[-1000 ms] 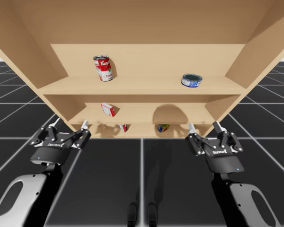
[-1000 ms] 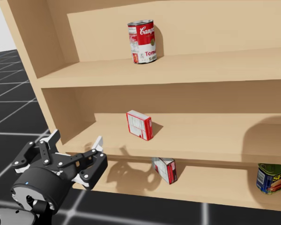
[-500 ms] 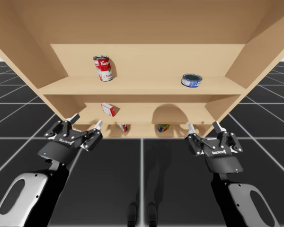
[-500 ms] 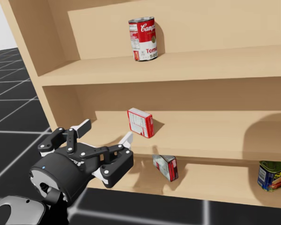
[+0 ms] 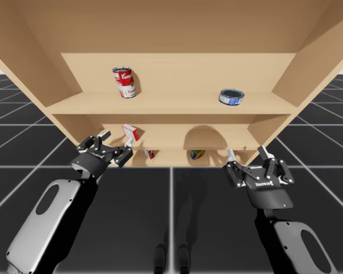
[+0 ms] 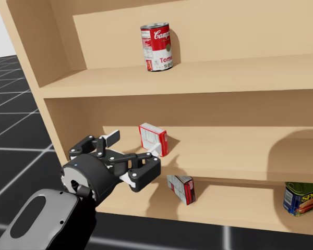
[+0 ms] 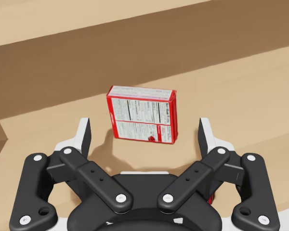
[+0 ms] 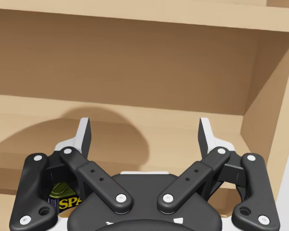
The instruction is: Retrieve the gelatin box from the shelves.
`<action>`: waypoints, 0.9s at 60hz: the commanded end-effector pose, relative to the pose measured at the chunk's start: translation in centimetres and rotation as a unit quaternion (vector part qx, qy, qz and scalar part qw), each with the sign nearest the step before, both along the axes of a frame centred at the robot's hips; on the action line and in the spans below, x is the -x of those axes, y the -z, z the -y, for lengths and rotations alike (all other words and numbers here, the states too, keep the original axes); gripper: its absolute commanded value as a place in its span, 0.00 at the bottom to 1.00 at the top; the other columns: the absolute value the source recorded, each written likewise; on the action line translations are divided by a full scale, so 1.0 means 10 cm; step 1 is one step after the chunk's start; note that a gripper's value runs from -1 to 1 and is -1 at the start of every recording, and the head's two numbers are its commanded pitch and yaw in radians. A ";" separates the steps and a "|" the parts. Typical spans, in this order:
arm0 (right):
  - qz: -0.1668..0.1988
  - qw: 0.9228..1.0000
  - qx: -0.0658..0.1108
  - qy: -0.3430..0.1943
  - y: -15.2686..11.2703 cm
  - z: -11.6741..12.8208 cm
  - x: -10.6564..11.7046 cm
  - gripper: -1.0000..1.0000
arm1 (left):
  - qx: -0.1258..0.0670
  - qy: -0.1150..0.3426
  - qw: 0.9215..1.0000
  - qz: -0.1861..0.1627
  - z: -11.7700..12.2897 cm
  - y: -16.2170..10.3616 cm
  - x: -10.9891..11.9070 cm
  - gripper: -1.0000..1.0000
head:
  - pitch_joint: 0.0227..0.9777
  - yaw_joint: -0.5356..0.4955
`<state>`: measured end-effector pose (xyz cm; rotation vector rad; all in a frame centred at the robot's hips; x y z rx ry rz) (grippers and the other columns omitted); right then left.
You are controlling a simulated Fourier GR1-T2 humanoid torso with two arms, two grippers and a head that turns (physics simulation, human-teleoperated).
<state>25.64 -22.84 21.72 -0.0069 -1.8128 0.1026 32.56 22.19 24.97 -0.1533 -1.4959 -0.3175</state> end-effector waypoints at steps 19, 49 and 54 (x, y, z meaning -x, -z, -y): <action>0.002 1.000 0.001 0.003 -0.01 0.02 0.01 0.00 | 0.008 0.003 1.000 -0.025 0.08 0.09 -0.38 0.00 | 0.52 0.78; 0.005 1.000 -0.001 0.011 -0.01 0.03 -0.01 0.00 | 0.010 -0.005 0.999 -0.042 0.16 0.19 -0.73 0.00 | 0.52 0.78; 0.005 1.000 -0.002 0.012 -0.02 0.03 -0.01 0.00 | 0.012 -0.004 0.999 -0.046 0.19 0.19 -0.78 0.00 | 0.52 0.77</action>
